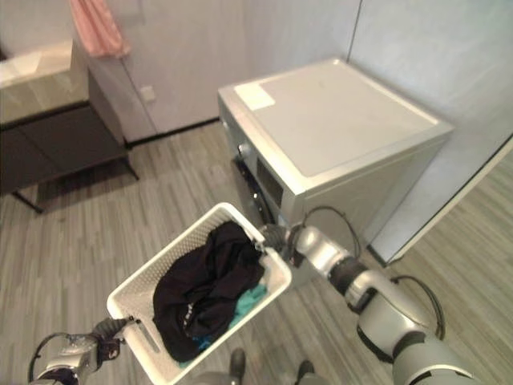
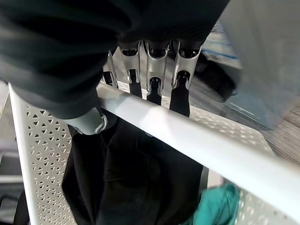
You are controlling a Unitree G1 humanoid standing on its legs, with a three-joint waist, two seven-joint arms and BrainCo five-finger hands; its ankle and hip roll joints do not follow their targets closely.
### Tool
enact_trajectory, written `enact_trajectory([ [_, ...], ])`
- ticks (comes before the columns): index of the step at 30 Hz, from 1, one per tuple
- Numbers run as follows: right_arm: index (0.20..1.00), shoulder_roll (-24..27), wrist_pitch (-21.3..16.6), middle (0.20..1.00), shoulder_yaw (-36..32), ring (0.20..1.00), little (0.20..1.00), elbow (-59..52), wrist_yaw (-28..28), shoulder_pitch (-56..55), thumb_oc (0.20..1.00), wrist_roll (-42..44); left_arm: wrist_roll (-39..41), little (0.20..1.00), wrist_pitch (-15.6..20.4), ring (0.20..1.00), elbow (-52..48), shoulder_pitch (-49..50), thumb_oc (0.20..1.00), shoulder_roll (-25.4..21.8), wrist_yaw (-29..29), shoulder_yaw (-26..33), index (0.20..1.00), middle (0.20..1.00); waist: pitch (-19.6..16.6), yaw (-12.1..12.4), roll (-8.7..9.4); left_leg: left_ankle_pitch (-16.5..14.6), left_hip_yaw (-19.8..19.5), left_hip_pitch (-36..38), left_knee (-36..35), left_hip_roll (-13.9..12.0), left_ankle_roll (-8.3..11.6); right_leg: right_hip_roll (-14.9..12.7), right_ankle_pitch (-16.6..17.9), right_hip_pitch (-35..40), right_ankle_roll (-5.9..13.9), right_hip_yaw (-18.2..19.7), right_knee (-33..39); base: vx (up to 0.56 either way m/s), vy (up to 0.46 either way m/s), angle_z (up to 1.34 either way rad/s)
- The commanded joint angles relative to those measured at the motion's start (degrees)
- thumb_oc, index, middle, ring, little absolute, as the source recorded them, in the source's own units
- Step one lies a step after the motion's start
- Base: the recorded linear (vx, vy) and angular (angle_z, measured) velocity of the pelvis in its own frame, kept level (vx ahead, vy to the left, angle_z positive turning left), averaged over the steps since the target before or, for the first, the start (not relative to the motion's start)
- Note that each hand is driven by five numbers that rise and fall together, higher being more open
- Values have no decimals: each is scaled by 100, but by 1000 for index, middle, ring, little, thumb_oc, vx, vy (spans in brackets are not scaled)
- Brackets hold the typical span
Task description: Grab the laundry basket,head to the washer,open it,put in the laundry and shut it.
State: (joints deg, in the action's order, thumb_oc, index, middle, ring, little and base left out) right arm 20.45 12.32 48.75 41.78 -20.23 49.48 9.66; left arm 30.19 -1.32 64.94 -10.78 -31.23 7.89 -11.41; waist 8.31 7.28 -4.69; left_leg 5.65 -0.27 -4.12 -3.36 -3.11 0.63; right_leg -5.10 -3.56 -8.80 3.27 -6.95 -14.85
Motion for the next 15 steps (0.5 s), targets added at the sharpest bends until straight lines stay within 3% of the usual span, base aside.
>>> enact_trajectory([
  [1, 200, -1159, -839, 200, 28, 200, 200, -598, -906, 782, 200, 464, 194, 200, 336, 200, -31, -535, 200, -552, -192, 287, 200, 200, -82, 18, 445, -1035, 90, 1147, 332, 667, 2, -538, 1522, -264, 552, 818, 1262, 105, -178, 50],
  [8, 200, -1333, -860, 200, 55, 200, 200, -561, -759, 939, 200, 434, 394, 200, 286, 200, -69, -158, 200, -501, -270, 442, 200, 200, -229, 146, 416, -677, -392, 927, 42, 402, 217, -515, 1335, 80, 396, 196, 1522, 22, -160, 56],
  [9, 200, -1206, -920, 200, 31, 200, 200, -575, -620, 1035, 200, 424, 587, 200, 308, 200, -31, -252, 200, -527, -268, 406, 200, 200, -169, 184, 434, -468, -464, 721, -50, 286, 346, -582, 1265, 106, 364, -125, 1508, -125, -118, 91],
  [10, 200, -1097, -932, 200, 17, 200, 200, -671, -621, 1053, 200, 420, 673, 200, 324, 200, -11, -332, 200, -512, -278, 348, 200, 200, -104, 110, 448, -384, -191, 573, -51, 115, 442, -733, 1239, 148, 390, -436, 1483, -194, -106, 152],
  [11, 200, -898, -955, 200, -36, 200, 200, -725, -514, 1115, 200, 384, 717, 200, 319, 200, 73, -477, 200, -475, -295, 295, 200, 200, -119, -89, 485, -284, 624, 486, -119, -146, 530, -929, 1220, 171, 447, -760, 1496, -93, -27, 162],
  [15, 200, -1064, -948, 200, 142, 200, 200, -806, -481, 1439, 200, 156, 853, 200, 291, 200, 80, -538, 200, -425, -307, 284, 200, 200, -120, -203, 457, -272, 715, 398, -36, -150, 536, -932, 1348, 301, 478, -820, 1747, 56, 26, 108],
])
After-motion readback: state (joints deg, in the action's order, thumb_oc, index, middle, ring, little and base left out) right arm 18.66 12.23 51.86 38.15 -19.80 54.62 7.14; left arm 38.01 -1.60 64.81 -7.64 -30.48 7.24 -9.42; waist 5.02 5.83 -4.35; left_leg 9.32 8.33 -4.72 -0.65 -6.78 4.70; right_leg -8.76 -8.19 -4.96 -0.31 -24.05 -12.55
